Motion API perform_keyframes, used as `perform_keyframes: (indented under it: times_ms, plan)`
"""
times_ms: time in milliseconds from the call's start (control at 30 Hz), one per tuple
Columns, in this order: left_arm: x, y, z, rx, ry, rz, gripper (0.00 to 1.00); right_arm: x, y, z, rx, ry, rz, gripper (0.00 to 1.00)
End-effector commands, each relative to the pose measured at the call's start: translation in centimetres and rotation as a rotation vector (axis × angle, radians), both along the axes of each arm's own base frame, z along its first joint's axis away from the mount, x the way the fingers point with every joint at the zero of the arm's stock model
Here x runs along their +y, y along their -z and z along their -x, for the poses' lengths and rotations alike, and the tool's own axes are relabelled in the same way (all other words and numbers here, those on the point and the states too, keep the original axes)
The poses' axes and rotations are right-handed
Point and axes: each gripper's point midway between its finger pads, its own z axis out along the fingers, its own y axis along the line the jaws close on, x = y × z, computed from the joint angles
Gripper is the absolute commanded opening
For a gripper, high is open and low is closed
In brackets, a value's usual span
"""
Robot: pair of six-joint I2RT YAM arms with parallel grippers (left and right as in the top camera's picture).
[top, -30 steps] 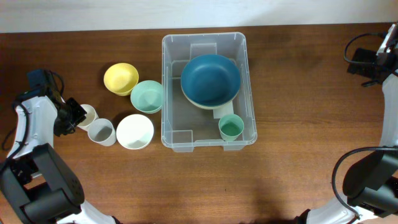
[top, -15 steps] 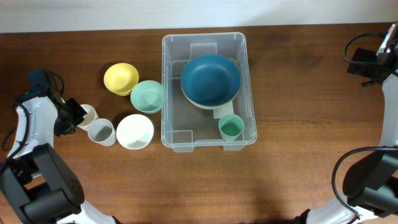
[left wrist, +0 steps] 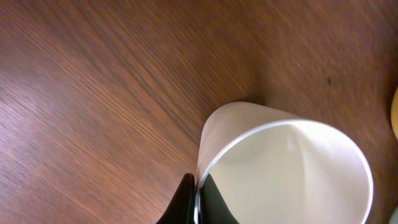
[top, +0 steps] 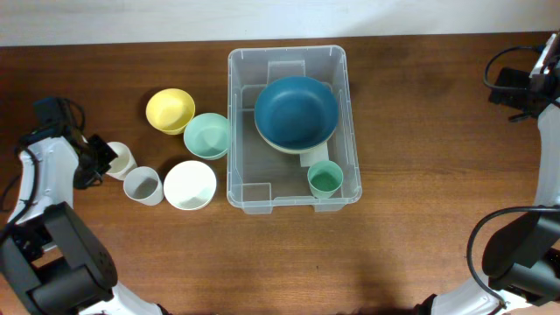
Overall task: Pack container
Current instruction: 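Lift the white cup and place it into the container beside the green cup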
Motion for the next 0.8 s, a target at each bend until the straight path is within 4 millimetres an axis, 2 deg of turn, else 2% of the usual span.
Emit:
perform_keyframes:
  times_ms: [0,67,167,233,333,433,567,667,767]
  plan:
    - [1.9,-1.6,-0.2,-0.053,-0.041,-0.032,0.01,-0.2,-1.7,0.2,-0.040,0.015,0.012,0.99]
    - [2.8,-2.6,-1.0,-0.091,-0.051,-0.050,0.01,-0.2,-1.7,0.2,-0.040,0.015,0.012,0.99]
    - [3.5,-5.3,-2.9,-0.170,-0.045,-0.075,0.00,-0.2,-1.7,0.2,-0.040,0.015,0.012,0.99]
    - [3.0,-7.8,-4.8,-0.245,0.002,-0.064,0.01,-0.2,-1.7,0.2,-0.040,0.015,0.012,0.99]
    - [0.8,-12.4,-7.9,-0.384,0.117,-0.025,0.01,-0.2,-1.7,0.2,-0.040,0.015,0.012,0.99]
    - [-3.0,-16.8,-10.5,-0.506,0.231,0.036,0.01,-0.2,-1.7,0.2,-0.040,0.015,0.012,0.99]
    - [-10.6,-20.9,-12.5,-0.606,0.435,0.120,0.01,-0.2,-1.7,0.2,-0.040,0.015,0.012,0.99]
    - [-16.7,-22.3,-13.1,-0.640,0.611,0.147,0.01,-0.2,-1.7,0.2,-0.040,0.015,0.012,0.99]
    - [-23.1,-22.7,-12.9,-0.646,0.776,0.158,0.01,-0.2,-1.7,0.2,-0.040,0.015,0.012,0.99]
